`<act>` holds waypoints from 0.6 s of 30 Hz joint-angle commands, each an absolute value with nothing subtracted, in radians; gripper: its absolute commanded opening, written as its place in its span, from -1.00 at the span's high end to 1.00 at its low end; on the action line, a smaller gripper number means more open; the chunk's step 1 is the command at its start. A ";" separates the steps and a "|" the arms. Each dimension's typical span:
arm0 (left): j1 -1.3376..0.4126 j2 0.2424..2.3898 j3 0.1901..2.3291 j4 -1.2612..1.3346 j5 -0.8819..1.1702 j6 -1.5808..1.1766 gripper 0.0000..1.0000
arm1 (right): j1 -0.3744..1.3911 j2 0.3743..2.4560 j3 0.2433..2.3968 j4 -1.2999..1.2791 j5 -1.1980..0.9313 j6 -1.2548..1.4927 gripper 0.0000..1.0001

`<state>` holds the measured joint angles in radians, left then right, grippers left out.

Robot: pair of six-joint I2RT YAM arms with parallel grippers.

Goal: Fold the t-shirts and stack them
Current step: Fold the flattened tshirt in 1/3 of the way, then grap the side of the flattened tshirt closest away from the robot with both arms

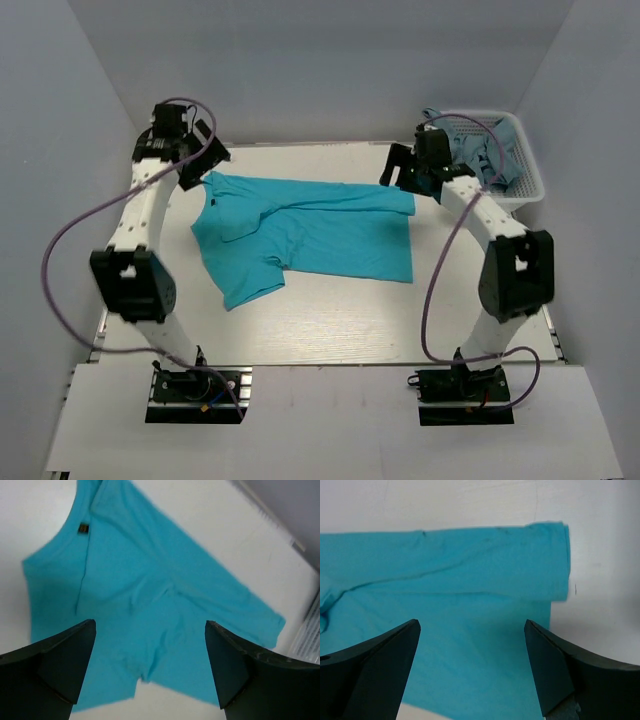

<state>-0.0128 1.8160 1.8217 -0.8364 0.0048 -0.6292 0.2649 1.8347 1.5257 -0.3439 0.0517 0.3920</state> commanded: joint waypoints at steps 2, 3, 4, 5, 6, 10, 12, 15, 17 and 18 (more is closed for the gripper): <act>-0.025 1.633 1.482 -1.005 0.041 -0.652 -1.00 | 0.267 1.611 1.223 -0.311 0.035 0.472 -0.81; -0.025 1.588 1.350 -1.017 0.041 -0.652 -1.00 | 0.268 1.588 1.188 -0.308 0.031 0.482 -0.81; -0.025 1.490 1.282 -1.017 0.041 -0.675 -1.00 | 0.270 1.542 1.125 -0.308 0.032 0.498 -0.81; -0.034 1.442 1.216 -1.026 0.051 -0.675 -1.00 | 0.270 1.501 1.065 -0.319 0.022 0.499 -0.81; -0.034 1.395 1.093 -1.014 0.066 -0.675 -1.00 | 0.268 1.480 1.039 -0.324 0.009 0.499 -0.81; -0.044 1.240 0.844 -0.973 0.121 -0.719 -1.00 | 0.273 1.332 0.840 -0.360 -0.040 0.524 -0.81; -0.044 1.203 0.738 -0.953 0.133 -0.735 -1.00 | 0.273 1.301 0.801 -0.367 -0.052 0.538 -0.81; -0.055 1.190 0.660 -0.901 0.133 -0.756 -1.00 | 0.273 1.233 0.729 -0.385 -0.041 0.563 -0.81; -0.064 1.190 0.647 -0.864 0.120 -0.770 -0.89 | 0.273 1.220 0.710 -0.379 -0.032 0.568 -0.81; -0.064 1.216 0.647 -0.842 0.076 -0.782 -0.77 | 0.270 1.220 0.707 -0.391 -0.026 0.572 -0.81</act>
